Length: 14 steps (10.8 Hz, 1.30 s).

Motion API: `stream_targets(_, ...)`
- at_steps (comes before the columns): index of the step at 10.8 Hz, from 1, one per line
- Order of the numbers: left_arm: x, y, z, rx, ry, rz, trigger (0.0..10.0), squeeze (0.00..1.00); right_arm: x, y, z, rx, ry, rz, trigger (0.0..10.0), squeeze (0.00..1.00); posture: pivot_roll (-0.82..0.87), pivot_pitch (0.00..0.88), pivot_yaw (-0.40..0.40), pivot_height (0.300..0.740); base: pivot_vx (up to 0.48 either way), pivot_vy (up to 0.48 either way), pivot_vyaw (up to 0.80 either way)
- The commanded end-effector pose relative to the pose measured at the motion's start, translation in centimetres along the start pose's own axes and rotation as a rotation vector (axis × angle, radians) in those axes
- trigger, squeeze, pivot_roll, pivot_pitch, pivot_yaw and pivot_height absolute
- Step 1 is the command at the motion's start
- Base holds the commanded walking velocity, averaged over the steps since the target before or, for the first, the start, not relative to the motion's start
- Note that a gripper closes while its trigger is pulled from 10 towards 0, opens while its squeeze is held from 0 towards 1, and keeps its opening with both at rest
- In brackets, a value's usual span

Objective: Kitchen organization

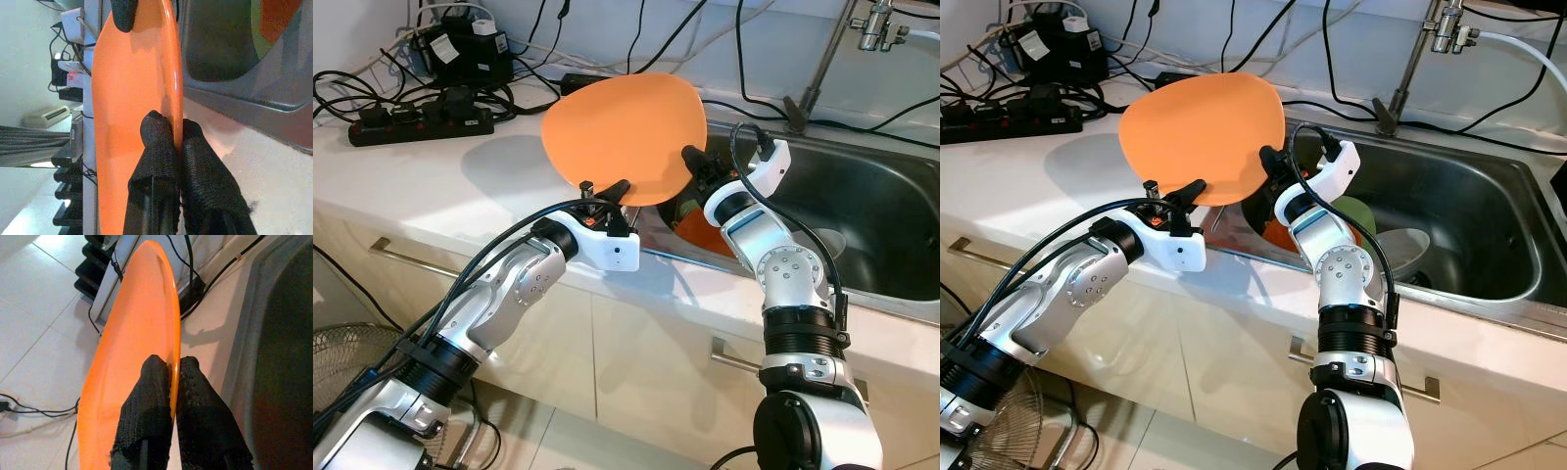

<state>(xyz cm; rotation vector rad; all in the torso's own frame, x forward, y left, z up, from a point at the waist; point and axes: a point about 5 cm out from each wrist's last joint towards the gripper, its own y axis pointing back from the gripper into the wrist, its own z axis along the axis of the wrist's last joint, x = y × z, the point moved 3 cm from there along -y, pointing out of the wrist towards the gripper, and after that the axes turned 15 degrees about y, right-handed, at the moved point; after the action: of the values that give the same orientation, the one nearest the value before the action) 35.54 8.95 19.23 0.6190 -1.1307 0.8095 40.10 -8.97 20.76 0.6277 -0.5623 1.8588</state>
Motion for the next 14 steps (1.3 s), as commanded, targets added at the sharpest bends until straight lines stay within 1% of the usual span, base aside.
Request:
stream_targets(1,0.7,-0.1,1.7,-0.077,0.007,0.024,10.0,1.00,1.1,-0.2,-0.6,0.022,0.001,0.051,0.0,0.00,0.25,0.017,-0.036,0.740,0.000,0.000,0.00)
stream_targets(3,0.7,-0.1,1.9,-0.086,0.013,0.021,10.0,1.00,1.0,-0.2,-0.4,0.002,-0.012,0.030,0.0,0.00,0.25,0.017,-0.036,0.740,0.000,0.000,0.00)
stream_targets(6,0.8,-0.1,1.9,-0.084,0.012,0.034,10.0,1.00,-0.2,-0.2,1.4,-0.088,-0.075,-0.038,0.0,0.00,0.25,0.016,-0.037,0.740,0.000,0.000,0.00)
stream_targets(7,0.7,-0.1,1.9,-0.082,0.012,0.031,10.0,0.00,-1.1,-0.2,2.1,-0.124,-0.095,-0.082,0.0,0.00,0.25,0.012,-0.036,0.740,0.000,0.000,0.00)
stream_targets(9,0.6,0.0,1.9,-0.081,0.013,0.031,10.0,0.00,-2.0,-0.1,3.1,-0.167,-0.104,-0.124,0.0,0.00,0.25,0.011,-0.035,0.740,0.000,0.000,0.00)
stream_targets(10,0.5,0.1,1.7,-0.072,0.036,0.034,10.0,0.00,-3.9,0.4,4.9,-0.245,-0.116,-0.219,0.0,0.00,0.25,0.010,-0.036,0.740,0.000,0.000,0.00)
stream_targets(11,0.4,0.1,1.3,-0.056,0.101,0.042,10.0,0.00,-5.2,0.8,5.9,-0.290,-0.096,-0.284,0.0,0.00,0.25,0.010,-0.036,0.740,0.000,0.000,0.00)
stream_targets(12,0.1,0.3,0.8,-0.028,0.196,0.060,10.0,0.00,-6.6,1.6,6.9,-0.338,-0.082,-0.357,0.0,0.00,0.25,0.012,-0.036,0.740,0.000,0.000,0.00)
stream_targets(14,0.2,0.4,0.4,-0.006,0.290,0.088,10.0,0.00,-7.5,2.1,7.3,-0.342,-0.002,-0.411,0.0,0.00,0.25,0.014,-0.036,0.740,0.000,0.000,0.00)
